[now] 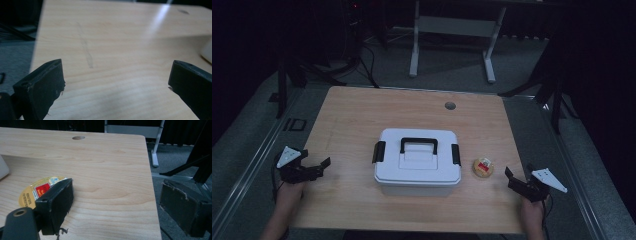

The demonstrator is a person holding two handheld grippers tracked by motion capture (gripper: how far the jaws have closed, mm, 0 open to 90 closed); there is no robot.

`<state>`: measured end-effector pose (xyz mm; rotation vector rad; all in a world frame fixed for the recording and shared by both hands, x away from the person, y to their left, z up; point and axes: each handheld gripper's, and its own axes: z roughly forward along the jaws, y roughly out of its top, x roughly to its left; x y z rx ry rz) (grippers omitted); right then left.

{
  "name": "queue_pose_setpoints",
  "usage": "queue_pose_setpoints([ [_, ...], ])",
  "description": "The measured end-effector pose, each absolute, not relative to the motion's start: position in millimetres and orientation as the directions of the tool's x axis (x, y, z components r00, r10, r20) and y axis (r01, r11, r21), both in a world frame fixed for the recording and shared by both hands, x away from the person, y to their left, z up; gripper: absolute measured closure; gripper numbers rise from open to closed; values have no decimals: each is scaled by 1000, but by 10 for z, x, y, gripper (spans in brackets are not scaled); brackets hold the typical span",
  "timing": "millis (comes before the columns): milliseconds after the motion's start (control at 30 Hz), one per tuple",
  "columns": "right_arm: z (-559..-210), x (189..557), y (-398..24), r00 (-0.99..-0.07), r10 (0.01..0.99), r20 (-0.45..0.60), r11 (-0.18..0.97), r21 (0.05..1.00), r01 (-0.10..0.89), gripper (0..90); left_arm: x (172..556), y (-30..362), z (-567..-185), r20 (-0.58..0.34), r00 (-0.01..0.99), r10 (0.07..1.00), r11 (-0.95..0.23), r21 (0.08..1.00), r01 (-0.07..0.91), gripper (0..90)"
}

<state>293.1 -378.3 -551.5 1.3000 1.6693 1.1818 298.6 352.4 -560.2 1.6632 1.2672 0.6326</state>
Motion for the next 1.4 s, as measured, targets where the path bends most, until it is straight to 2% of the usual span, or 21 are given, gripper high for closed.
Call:
queue_pose_setpoints([
  [100, -5517, 2932, -3782, -249, 969, 6, 79, 941, 329, 118, 2996, 3536, -5594, -130, 373, 919, -68, 878, 473, 0],
  [267, -5518, 2934, -3782, -272, 962, 15, 80, 939, 334, 118, 3016, 3556, -5542, -41, 470, 882, -210, 859, 468, 24],
  [467, -5518, 2933, -3786, -279, 960, 26, 73, 939, 337, 118, 3050, 3552, -5472, -20, 551, 834, -308, 811, 497, 26],
  [667, -5520, 2934, -3775, -290, 957, 25, 80, 936, 343, 119, 3062, 3485, -5383, 30, 663, 748, -479, 716, 508, 28],
  [700, -5519, 2933, -3773, -291, 956, 25, 80, 936, 343, 119, 3062, 3485, -5383, 30, 663, 748, -479, 716, 508, 29],
  [800, -5519, 2934, -3771, -295, 955, 27, 80, 935, 345, 119, 3065, 3443, -5310, 53, 717, 695, -571, 647, 506, 29],
  [867, -5520, 2935, -3771, -296, 955, 28, 80, 935, 346, 118, 3069, 3437, -5299, 52, 726, 685, -586, 632, 508, 29],
  [900, -5520, 2934, -3770, -297, 954, 28, 80, 935, 346, 118, 3074, 3409, -5276, 54, 742, 668, -626, 581, 520, 29],
  [967, -5520, 2935, -3771, -299, 954, 28, 81, 935, 346, 118, 3074, 3409, -5276, 54, 742, 668, -626, 581, 520, 29],
  [1000, -5521, 2936, -3772, -300, 954, 29, 80, 935, 346, 119, 3083, 3369, -5265, 54, 764, 643, -671, 521, 528, 28],
  [1033, -5520, 2935, -3773, -300, 953, 31, 79, 935, 346, 119, 3082, 3351, -5260, 54, 773, 632, -686, 502, 526, 27],
  [1400, -5521, 2936, -3776, -308, 951, 35, 78, 935, 347, 119, 3083, 3160, -5230, 46, 871, 489, -833, 320, 451, 29],
])
